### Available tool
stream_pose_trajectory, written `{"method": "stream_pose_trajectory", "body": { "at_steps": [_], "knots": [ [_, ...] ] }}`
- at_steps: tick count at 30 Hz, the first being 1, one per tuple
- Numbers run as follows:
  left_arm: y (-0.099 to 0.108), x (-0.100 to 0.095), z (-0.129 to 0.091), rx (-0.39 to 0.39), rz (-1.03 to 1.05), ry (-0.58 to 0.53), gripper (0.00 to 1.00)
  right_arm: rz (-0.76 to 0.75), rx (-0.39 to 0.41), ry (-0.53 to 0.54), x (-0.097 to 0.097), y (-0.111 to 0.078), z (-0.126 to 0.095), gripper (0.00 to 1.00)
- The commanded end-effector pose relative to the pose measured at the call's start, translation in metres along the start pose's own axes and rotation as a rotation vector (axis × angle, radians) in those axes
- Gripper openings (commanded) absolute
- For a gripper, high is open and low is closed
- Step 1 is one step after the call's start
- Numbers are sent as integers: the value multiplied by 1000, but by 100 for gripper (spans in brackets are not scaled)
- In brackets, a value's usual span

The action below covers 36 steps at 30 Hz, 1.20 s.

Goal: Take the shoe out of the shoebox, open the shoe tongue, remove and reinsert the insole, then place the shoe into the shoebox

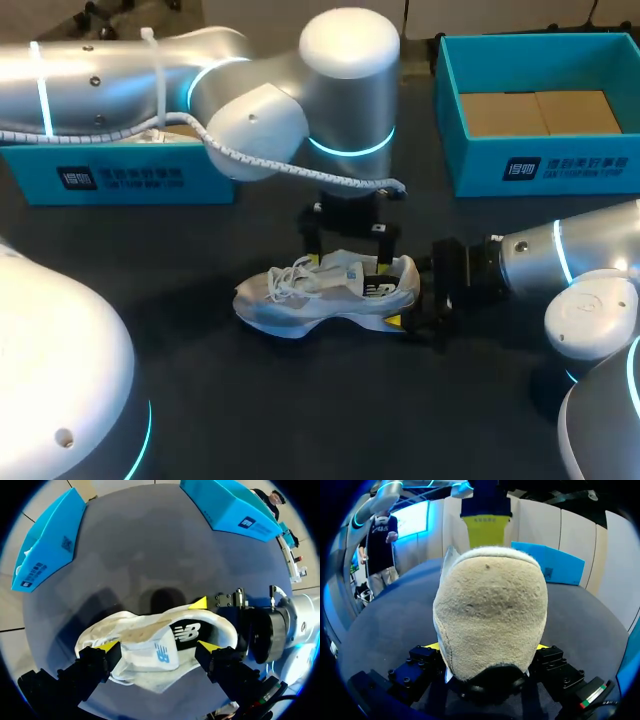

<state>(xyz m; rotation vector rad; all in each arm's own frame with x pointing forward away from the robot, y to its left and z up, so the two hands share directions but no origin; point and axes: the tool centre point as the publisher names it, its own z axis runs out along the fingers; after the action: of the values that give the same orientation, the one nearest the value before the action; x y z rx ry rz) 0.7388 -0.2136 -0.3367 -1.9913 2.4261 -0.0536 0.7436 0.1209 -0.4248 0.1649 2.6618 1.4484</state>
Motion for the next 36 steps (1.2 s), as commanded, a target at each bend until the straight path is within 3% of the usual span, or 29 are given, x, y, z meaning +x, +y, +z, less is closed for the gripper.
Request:
{"method": "stream_pose_trajectory", "body": {
  "at_steps": [1, 14, 29, 36],
  "knots": [
    [1, 2, 5, 3, -4, -7, 100, -1, 2, -2, 1, 0, 3, 0],
    [8, -11, 11, 37, -55, -54, 100, -1, 2, -2, 1, 0, 3, 0],
    [15, -12, 23, 29, -21, -126, 100, -1, 2, -2, 1, 0, 3, 0],
    [15, -21, 28, 30, -38, -147, 100, -1, 2, -2, 1, 0, 3, 0]
  ]
}}
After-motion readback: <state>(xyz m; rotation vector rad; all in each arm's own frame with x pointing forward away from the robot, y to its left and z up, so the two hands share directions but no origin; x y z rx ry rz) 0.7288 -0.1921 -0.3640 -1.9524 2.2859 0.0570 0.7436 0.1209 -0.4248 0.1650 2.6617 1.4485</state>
